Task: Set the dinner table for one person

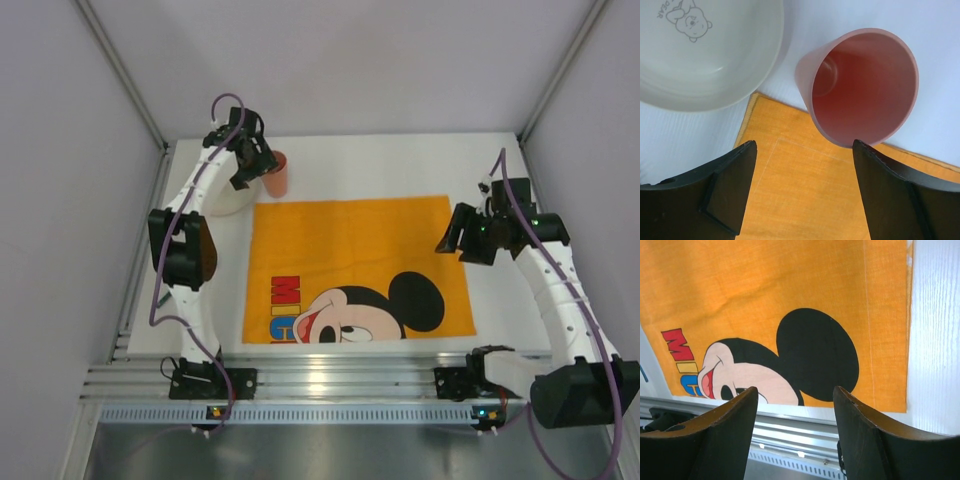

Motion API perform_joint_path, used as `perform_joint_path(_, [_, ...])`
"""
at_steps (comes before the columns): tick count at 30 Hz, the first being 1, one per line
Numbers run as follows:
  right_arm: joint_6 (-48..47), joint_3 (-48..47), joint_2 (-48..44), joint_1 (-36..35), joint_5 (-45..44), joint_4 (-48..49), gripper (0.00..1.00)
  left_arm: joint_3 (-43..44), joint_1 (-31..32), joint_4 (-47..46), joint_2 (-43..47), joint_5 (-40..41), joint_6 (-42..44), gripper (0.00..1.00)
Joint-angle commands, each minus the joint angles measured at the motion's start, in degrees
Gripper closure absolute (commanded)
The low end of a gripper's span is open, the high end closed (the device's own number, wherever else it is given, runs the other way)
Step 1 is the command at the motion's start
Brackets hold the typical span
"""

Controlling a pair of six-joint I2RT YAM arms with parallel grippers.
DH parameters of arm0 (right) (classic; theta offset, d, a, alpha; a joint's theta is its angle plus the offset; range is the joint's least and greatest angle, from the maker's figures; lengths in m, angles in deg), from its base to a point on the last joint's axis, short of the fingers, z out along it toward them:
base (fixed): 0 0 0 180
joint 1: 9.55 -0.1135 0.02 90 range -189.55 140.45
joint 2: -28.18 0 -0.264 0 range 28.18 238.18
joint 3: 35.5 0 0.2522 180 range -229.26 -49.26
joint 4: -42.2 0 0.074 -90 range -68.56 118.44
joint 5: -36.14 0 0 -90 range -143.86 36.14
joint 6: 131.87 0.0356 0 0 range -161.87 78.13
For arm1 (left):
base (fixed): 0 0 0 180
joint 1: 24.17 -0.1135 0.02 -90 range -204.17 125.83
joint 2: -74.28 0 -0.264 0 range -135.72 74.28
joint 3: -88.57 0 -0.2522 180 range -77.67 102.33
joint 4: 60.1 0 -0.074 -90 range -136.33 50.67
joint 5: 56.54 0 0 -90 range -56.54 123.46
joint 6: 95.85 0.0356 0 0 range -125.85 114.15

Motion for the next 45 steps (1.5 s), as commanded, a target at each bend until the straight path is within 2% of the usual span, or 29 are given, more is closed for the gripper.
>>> perform_joint_path(1, [-0.25, 1.01, -1.65, -0.25, -0.97, -0.78, 0.38, 2.02, -0.55, -3.95, -0.94, -0.71, 0.58, 0.18])
perform_joint_path(9, [0.11, 1.1, -1.39, -0.25, -1.41, -0.69, 0.38, 0.71, -0.72, -5.1, 1.95, -1.59, 0.58, 0.2])
perform_joint_path(21, [0.28, 3.21, -3.05, -0.25, -1.32, -0.95, 0.38, 1.67, -1.95, -8.62, -1.11, -1.5, 0.14, 0.21])
perform_joint_path(24, [0.02, 3.47, -3.23, -0.25, -1.5, -1.13, 0.38, 2.02, -2.39, -7.83, -2.87, -0.89, -0.04, 0.31])
perform_joint_path(25, [-0.07, 3.47, -3.23, -0.25, -1.59, -1.22, 0.38, 2.11, -2.66, -7.48, -3.49, -0.89, -0.13, 0.43])
perform_joint_path(28, [-0.42, 3.47, -2.97, -0.25, -1.85, -1.39, 0.38, 2.11, -3.01, -7.3, -5.42, -1.23, -0.13, 0.57])
perform_joint_path(29, [-0.6, 3.47, -2.88, -0.25, -2.02, -1.39, 0.39, 2.29, -3.1, -7.47, -5.86, -1.5, -0.13, 0.71])
perform_joint_path(31, [-0.77, 3.47, -2.44, -0.16, -2.11, -1.39, 0.39, 2.81, -3.19, -7.3, -7.09, -1.67, 0.05, 0.81])
perform_joint_path(32, [-0.86, 3.47, -2.35, -0.25, -2.03, -1.39, 0.39, 3.69, -3.19, -7.04, -7.27, -1.76, 0.05, 0.94])
perform_joint_path(33, [-0.95, 3.47, -2.09, -0.25, -2.03, -1.22, 0.39, 4.13, -3.19, -6.95, -7.71, -1.94, 0.14, 1.0])
perform_joint_path(37, [-1.3, 2.6, -1.21, -0.25, -1.85, -0.61, 0.39, 4.75, -3.01, -8.26, -5.78, -3.17, 1.27, 1.0])
perform_joint_path(40, [-2.18, -0.56, 0.37, -0.34, 1.91, 1.32, 0.39, 7.99, -2.49, -7.21, -4.72, -6.15, 3.9, 1.0])
perform_joint_path(45, [-1.74, -11.54, 5.64, -4.27, 7.46, 6.85, 0.38, 18.62, 1.37, -2.04, -6.65, -18.26, 9.35, 1.0])
